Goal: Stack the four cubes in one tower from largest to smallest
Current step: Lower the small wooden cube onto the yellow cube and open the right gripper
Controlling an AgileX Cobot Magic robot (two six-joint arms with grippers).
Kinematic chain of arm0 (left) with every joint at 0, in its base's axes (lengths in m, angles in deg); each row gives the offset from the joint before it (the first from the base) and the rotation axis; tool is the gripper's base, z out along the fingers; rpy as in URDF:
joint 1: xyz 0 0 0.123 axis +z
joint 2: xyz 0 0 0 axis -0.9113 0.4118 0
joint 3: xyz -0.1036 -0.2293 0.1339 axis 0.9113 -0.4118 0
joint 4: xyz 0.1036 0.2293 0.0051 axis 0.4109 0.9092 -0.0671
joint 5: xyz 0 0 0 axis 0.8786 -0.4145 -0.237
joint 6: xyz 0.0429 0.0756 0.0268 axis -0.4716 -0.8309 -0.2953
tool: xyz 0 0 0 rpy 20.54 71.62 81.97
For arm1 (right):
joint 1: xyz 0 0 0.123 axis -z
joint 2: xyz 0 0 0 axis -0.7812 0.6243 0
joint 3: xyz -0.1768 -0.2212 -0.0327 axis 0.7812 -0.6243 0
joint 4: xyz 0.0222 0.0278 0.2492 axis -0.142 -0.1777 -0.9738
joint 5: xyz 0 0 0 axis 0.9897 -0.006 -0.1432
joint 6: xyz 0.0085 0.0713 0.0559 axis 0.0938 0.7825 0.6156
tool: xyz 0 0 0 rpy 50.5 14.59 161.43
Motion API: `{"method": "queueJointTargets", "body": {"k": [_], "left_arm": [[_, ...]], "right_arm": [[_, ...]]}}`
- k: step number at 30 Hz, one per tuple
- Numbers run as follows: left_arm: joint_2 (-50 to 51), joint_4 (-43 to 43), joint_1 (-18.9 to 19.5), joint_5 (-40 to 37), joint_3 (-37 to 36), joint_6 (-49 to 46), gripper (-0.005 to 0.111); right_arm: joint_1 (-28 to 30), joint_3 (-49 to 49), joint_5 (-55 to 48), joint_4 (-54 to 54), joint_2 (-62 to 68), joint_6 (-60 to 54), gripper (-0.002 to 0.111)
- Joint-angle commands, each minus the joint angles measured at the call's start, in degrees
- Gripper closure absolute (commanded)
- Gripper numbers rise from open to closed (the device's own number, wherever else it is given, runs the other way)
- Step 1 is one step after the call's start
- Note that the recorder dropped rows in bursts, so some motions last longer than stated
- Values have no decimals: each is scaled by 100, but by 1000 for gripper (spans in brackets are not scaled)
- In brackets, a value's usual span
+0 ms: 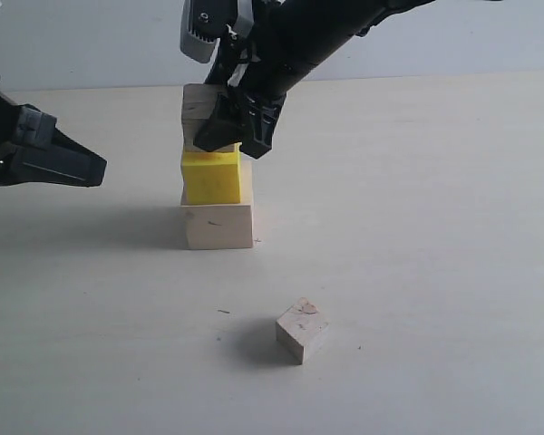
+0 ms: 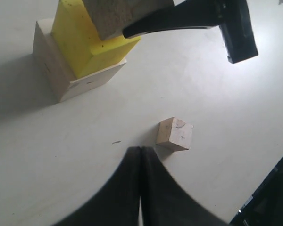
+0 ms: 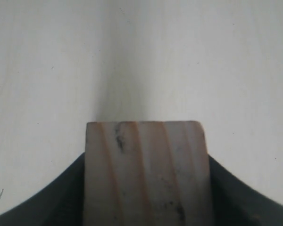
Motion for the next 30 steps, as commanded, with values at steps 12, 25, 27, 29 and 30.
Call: {"method": "queueJointTargets", "body": {"k": [12, 25, 27, 29, 30], "left_arm": [[-50, 3, 9, 32, -10, -22, 107], [-50, 3, 9, 32, -10, -22, 107], [-50, 3, 9, 32, -10, -22, 107], [-50, 3, 9, 32, -10, -22, 107], [-50, 3, 9, 32, -10, -22, 107]], "right_arm": [[-1, 34, 3, -144, 74, 24, 108], [-1, 34, 5, -56, 86, 24, 108], [-1, 34, 5, -56, 86, 24, 108], [-1, 34, 5, -56, 86, 24, 108], [-1, 34, 5, -56, 86, 9, 108]]}}
